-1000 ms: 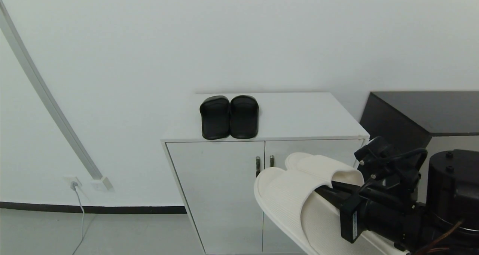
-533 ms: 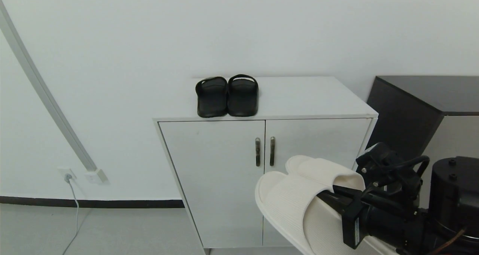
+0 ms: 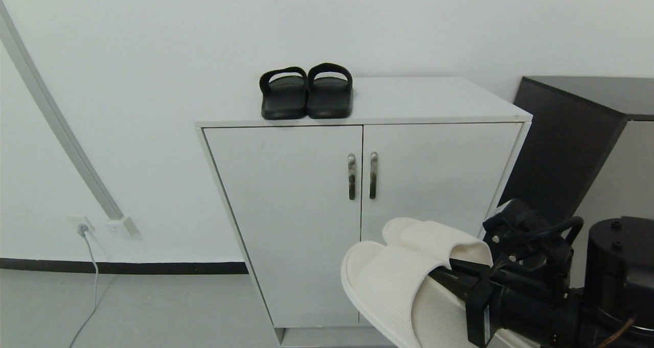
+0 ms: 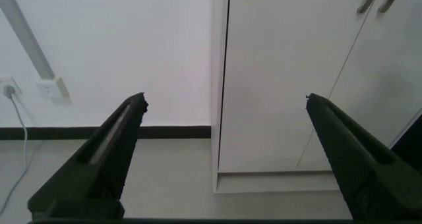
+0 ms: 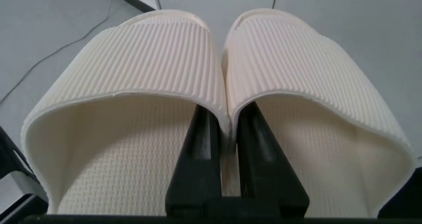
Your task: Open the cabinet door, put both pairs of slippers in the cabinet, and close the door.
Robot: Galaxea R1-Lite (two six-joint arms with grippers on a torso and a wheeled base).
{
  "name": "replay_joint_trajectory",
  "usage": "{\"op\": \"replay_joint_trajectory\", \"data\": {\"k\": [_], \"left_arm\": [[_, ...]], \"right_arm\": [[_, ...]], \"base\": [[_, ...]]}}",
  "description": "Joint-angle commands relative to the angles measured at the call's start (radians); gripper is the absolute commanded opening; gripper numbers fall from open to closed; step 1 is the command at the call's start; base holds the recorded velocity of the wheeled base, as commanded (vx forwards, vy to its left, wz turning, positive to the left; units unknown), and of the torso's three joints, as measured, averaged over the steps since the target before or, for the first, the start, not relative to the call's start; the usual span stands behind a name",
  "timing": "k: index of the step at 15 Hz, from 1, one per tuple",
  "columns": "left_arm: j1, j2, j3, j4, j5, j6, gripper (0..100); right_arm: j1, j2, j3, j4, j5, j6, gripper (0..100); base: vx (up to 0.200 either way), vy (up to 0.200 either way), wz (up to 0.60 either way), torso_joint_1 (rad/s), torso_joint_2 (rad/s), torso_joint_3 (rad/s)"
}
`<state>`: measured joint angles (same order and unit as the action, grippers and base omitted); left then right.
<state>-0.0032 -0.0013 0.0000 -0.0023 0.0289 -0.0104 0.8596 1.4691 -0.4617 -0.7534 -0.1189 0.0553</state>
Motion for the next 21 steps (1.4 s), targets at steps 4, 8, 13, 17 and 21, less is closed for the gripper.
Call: {"op": "replay_joint_trajectory", "data": {"k": [4, 8, 13, 17, 21], "left_arm": [[0.0, 0.001, 0.0, 0.001, -0.003, 0.007, 100], [0.0, 0.001, -0.002, 0.001, -0.004, 0.006, 100], [0.0, 0.001, -0.002, 0.001, 0.006, 0.003, 100], [-0.003, 0.037, -0.118, -0.015, 0.012, -0.013, 100], [-0.011, 0.422, -0.247, -0.062, -0.149, -0.028, 100]], "right_arm": [[-0.001, -0.003, 0.012, -0.004, -0.004, -0.002, 0], [-0.001, -0.026, 0.031, -0.027, -0.007, -0.006, 0], [-0.001, 0.011, 0.031, -0.037, -0.005, -0.005, 0], [0.004, 0.033, 0.035, -0.064, -0.008, -0.046, 0], [0.004, 0.059, 0.04, -0.067, -0.001, -0.035, 0]], "base": [[0.0, 0.0, 0.0, -0.105, 0.46, 0.348], [0.0, 0.0, 0.0, -0.052, 0.45, 0.387], [0.0, 0.0, 0.0, -0.005, 0.21, 0.198], [0.0, 0.0, 0.0, 0.0, 0.0, 0.0], [0.0, 0.0, 0.0, 0.0, 0.0, 0.0]]}}
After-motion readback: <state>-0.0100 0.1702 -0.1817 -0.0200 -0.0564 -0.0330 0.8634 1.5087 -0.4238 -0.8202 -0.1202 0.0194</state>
